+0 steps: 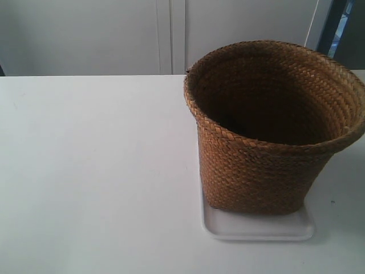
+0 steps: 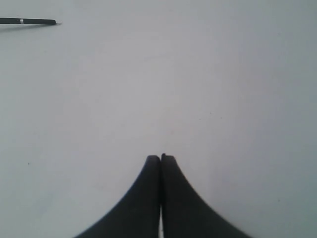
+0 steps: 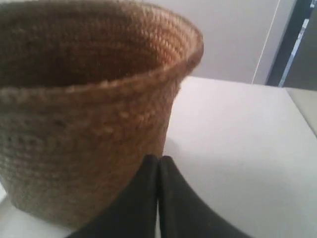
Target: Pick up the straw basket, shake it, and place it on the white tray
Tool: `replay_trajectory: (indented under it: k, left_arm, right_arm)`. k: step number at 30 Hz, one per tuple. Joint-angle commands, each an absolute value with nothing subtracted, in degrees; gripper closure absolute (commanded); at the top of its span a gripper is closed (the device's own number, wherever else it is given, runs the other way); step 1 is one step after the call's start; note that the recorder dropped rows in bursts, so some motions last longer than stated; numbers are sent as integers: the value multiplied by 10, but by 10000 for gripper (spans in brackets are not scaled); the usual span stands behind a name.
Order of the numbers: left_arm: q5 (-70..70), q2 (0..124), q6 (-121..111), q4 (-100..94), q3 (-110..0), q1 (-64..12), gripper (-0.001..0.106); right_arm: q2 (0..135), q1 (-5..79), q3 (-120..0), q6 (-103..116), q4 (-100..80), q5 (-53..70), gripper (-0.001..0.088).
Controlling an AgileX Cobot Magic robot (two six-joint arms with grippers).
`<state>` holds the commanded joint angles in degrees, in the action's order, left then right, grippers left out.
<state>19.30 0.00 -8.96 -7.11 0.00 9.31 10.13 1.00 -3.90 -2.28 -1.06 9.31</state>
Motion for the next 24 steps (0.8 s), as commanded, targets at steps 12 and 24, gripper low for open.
replay_trajectory:
  k: [12, 24]
  left_arm:
    - [193, 0, -90, -71, 0, 93, 1053]
    - [193, 0, -90, -71, 0, 93, 1053]
  right_arm:
    - [0, 10, 0, -24, -14, 195, 868]
    - [0, 10, 0, -28, -20, 201, 868]
